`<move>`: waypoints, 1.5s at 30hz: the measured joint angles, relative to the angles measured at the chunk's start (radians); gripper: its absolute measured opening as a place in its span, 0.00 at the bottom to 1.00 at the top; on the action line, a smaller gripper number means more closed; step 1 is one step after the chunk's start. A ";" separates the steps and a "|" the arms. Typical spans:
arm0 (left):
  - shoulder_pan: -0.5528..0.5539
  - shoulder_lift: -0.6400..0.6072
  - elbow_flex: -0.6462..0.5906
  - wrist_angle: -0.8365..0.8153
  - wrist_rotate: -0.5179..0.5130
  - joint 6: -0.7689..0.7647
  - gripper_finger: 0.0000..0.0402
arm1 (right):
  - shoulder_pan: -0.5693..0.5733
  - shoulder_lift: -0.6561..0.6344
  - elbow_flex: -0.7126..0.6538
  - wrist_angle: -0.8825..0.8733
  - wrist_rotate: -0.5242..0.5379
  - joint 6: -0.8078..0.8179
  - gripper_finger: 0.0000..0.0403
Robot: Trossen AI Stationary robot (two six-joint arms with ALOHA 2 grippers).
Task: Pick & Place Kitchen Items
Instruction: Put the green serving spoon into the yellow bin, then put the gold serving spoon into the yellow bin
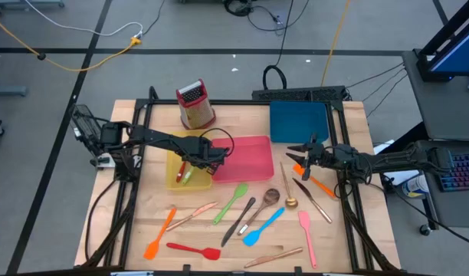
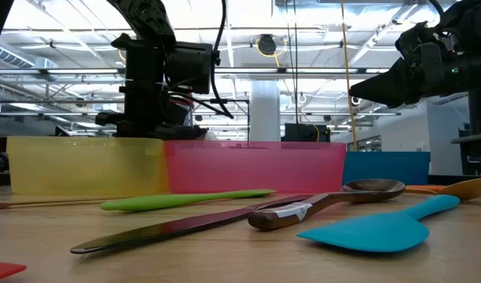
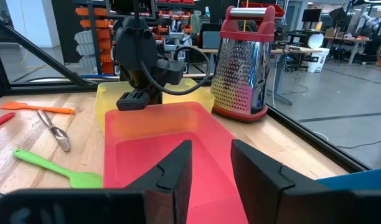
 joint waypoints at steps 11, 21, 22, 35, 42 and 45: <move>-0.001 0.000 0.000 0.004 -0.004 0.052 0.25 | 0.000 0.000 0.000 0.000 0.000 0.000 0.26; -0.001 -0.006 0.000 -0.006 0.006 0.107 0.32 | 0.000 0.000 0.000 0.000 0.000 0.000 0.26; -0.001 -0.010 0.000 -0.013 0.021 0.111 0.32 | 0.000 0.000 0.000 0.000 0.000 0.000 0.26; -0.004 -0.200 -0.001 -0.014 0.046 0.077 0.32 | 0.000 0.000 0.000 0.000 0.000 0.000 0.26; -0.032 -0.284 0.000 -0.005 -0.068 0.081 0.32 | 0.000 0.000 0.000 -0.005 0.000 0.032 0.26; -0.054 -0.306 0.000 0.001 -0.114 0.084 0.32 | 0.000 0.000 0.000 -0.010 -0.001 0.052 0.26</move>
